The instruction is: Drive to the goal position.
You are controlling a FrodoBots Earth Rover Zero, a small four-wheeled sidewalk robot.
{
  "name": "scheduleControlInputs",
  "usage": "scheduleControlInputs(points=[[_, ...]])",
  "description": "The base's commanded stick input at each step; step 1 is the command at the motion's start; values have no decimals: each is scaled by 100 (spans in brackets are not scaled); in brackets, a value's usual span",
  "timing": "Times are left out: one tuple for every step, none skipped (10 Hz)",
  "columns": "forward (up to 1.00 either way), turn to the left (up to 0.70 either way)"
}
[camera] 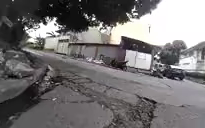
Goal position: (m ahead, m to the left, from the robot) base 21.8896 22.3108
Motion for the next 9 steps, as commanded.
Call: scheduleControlInputs(points=[[100,0],[100,0],[100,0],[100,0],[100,0],[100,0],[100,0],[100,0],[100,0]])
